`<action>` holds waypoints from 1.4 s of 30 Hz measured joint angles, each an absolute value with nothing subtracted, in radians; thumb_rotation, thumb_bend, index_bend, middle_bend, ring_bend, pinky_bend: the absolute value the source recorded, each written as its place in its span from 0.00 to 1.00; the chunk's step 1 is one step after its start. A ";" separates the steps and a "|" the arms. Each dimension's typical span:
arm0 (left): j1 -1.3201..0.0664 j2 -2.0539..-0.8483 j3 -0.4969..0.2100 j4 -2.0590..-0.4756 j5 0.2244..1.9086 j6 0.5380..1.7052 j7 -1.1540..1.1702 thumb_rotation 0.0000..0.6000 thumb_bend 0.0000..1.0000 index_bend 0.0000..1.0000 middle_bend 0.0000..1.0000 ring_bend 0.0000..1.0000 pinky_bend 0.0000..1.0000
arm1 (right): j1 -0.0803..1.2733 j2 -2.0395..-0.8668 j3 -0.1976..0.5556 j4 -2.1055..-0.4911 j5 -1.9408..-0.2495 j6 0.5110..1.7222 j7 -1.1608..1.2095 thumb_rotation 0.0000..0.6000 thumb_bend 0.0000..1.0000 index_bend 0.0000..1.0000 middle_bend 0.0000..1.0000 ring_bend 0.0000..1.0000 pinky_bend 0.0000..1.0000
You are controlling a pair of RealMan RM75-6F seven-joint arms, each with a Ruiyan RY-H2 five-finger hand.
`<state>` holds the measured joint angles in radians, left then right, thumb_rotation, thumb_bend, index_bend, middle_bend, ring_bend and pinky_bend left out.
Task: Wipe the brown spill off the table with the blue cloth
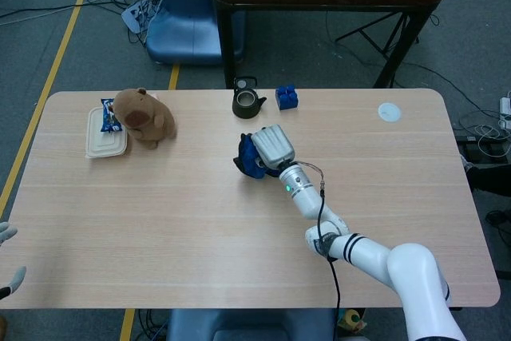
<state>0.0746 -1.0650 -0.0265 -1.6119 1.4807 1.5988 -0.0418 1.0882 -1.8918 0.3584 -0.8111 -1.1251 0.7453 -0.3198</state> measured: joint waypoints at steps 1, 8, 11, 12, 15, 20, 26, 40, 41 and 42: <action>0.075 -1.065 -0.026 -1.612 1.481 1.599 -0.042 1.00 0.27 0.23 0.16 0.10 0.07 | 1.085 -1.883 0.363 -0.819 -1.111 0.746 -0.333 1.00 0.60 0.66 0.60 0.49 0.56; 0.071 -1.067 -0.024 -1.616 1.487 1.594 -0.036 1.00 0.27 0.23 0.16 0.10 0.07 | 1.065 -1.862 0.355 -0.835 -1.024 0.714 -0.421 1.00 0.56 0.57 0.47 0.39 0.46; 0.070 -1.066 -0.025 -1.618 1.485 1.593 -0.033 1.00 0.27 0.23 0.16 0.10 0.07 | 1.063 -1.856 0.346 -0.840 -0.976 0.673 -0.458 1.00 0.37 0.20 0.21 0.15 0.20; 0.070 -1.066 -0.025 -1.618 1.484 1.593 -0.032 1.00 0.27 0.23 0.16 0.10 0.07 | 1.063 -1.851 0.343 -0.846 -0.954 0.661 -0.475 1.00 0.27 0.07 0.12 0.07 0.13; 0.069 -1.067 -0.024 -1.620 1.485 1.591 -0.029 1.00 0.27 0.23 0.16 0.10 0.07 | 1.059 -1.832 0.343 -0.885 -0.918 0.656 -0.491 1.00 0.12 0.00 0.02 0.00 0.06; 0.063 -1.069 -0.026 -1.621 1.484 1.585 -0.024 1.00 0.27 0.23 0.16 0.10 0.07 | 1.027 -1.776 0.345 -0.996 -0.924 0.696 -0.459 1.00 0.09 0.00 0.06 0.00 0.06; 0.054 -1.071 -0.031 -1.615 1.483 1.575 -0.028 1.00 0.27 0.23 0.16 0.10 0.07 | 0.933 -1.662 0.311 -1.176 -0.984 0.834 -0.429 1.00 0.10 0.05 0.25 0.18 0.23; 0.023 -1.078 -0.040 -1.592 1.483 1.542 -0.047 1.00 0.27 0.23 0.16 0.10 0.07 | 0.594 -1.337 0.140 -1.549 -1.118 1.177 -0.393 1.00 0.14 0.25 0.39 0.30 0.36; 0.020 -1.079 -0.039 -1.591 1.484 1.538 -0.047 1.00 0.27 0.23 0.16 0.10 0.07 | 0.572 -1.323 0.127 -1.562 -1.131 1.199 -0.386 1.00 0.14 0.25 0.39 0.30 0.36; 0.018 -1.079 -0.039 -1.591 1.486 1.536 -0.046 1.00 0.27 0.23 0.16 0.10 0.07 | 0.545 -1.307 0.111 -1.578 -1.150 1.228 -0.376 1.00 0.14 0.25 0.39 0.30 0.36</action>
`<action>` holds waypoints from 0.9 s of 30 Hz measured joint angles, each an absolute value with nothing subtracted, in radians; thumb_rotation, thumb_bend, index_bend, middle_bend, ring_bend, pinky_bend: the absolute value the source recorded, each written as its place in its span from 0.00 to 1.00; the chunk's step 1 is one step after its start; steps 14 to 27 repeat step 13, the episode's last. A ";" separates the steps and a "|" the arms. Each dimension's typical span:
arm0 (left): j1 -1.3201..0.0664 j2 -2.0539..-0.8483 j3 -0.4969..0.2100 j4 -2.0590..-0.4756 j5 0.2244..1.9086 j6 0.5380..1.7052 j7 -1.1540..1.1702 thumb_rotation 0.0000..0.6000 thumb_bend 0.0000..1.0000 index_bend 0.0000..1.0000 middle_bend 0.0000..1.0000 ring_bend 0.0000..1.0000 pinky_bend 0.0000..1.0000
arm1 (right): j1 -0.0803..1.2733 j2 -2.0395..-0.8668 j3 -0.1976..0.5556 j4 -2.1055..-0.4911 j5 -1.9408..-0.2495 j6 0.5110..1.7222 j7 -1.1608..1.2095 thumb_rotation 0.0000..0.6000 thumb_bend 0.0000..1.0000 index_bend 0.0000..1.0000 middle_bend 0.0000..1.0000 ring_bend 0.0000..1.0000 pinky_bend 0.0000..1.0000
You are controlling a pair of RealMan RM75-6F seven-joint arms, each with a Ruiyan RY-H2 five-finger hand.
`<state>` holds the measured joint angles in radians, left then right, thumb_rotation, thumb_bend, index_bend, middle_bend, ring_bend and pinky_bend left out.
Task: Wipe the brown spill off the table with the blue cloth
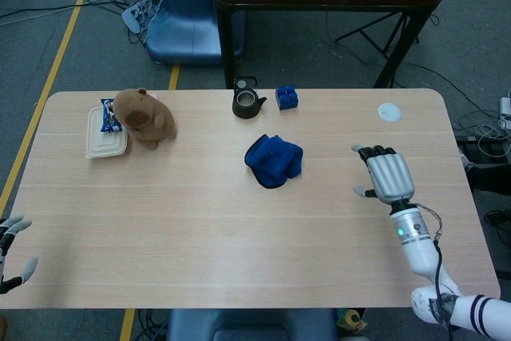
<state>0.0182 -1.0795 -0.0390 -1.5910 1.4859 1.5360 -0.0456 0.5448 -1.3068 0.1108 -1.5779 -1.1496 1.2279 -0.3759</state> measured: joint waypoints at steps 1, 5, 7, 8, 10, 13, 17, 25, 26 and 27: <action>0.016 -1.080 -0.038 -1.591 1.488 1.534 -0.044 1.00 0.27 0.23 0.16 0.10 0.07 | 0.525 -1.296 0.099 -1.588 -1.164 1.250 -0.370 1.00 0.14 0.25 0.39 0.30 0.36; 0.006 -1.087 -0.035 -1.593 1.499 1.525 -0.038 1.00 0.27 0.23 0.16 0.10 0.07 | 0.441 -1.260 0.052 -1.628 -1.227 1.346 -0.351 1.00 0.14 0.25 0.39 0.30 0.36; 0.002 -1.090 -0.035 -1.594 1.500 1.522 -0.038 1.00 0.27 0.23 0.16 0.10 0.07 | 0.396 -1.246 0.029 -1.646 -1.258 1.396 -0.341 1.00 0.14 0.25 0.39 0.30 0.36; 0.000 -1.091 -0.035 -1.594 1.500 1.520 -0.038 1.00 0.27 0.23 0.16 0.10 0.07 | 0.377 -1.241 0.021 -1.653 -1.271 1.415 -0.336 1.00 0.14 0.25 0.39 0.30 0.36; -0.004 -1.094 -0.036 -1.594 1.501 1.518 -0.039 1.00 0.27 0.23 0.16 0.10 0.07 | 0.338 -1.233 0.003 -1.666 -1.300 1.457 -0.326 1.00 0.14 0.25 0.39 0.30 0.36; -0.009 -1.097 -0.037 -1.593 1.503 1.516 -0.041 1.00 0.27 0.23 0.16 0.10 0.07 | 0.293 -1.226 -0.013 -1.681 -1.337 1.504 -0.316 1.00 0.14 0.25 0.40 0.31 0.36; -0.009 -1.097 -0.037 -1.593 1.503 1.516 -0.041 1.00 0.27 0.23 0.16 0.10 0.07 | 0.293 -1.226 -0.013 -1.681 -1.337 1.504 -0.316 1.00 0.14 0.25 0.40 0.31 0.36; -0.009 -1.097 -0.037 -1.593 1.503 1.516 -0.041 1.00 0.27 0.23 0.16 0.10 0.07 | 0.293 -1.226 -0.013 -1.681 -1.337 1.504 -0.316 1.00 0.14 0.25 0.40 0.31 0.36; -0.009 -1.097 -0.037 -1.593 1.503 1.516 -0.041 1.00 0.27 0.23 0.16 0.10 0.07 | 0.293 -1.226 -0.013 -1.681 -1.337 1.504 -0.316 1.00 0.14 0.25 0.40 0.31 0.36; -0.009 -1.097 -0.037 -1.593 1.503 1.516 -0.041 1.00 0.27 0.23 0.16 0.10 0.07 | 0.293 -1.226 -0.013 -1.681 -1.337 1.504 -0.316 1.00 0.14 0.25 0.40 0.31 0.36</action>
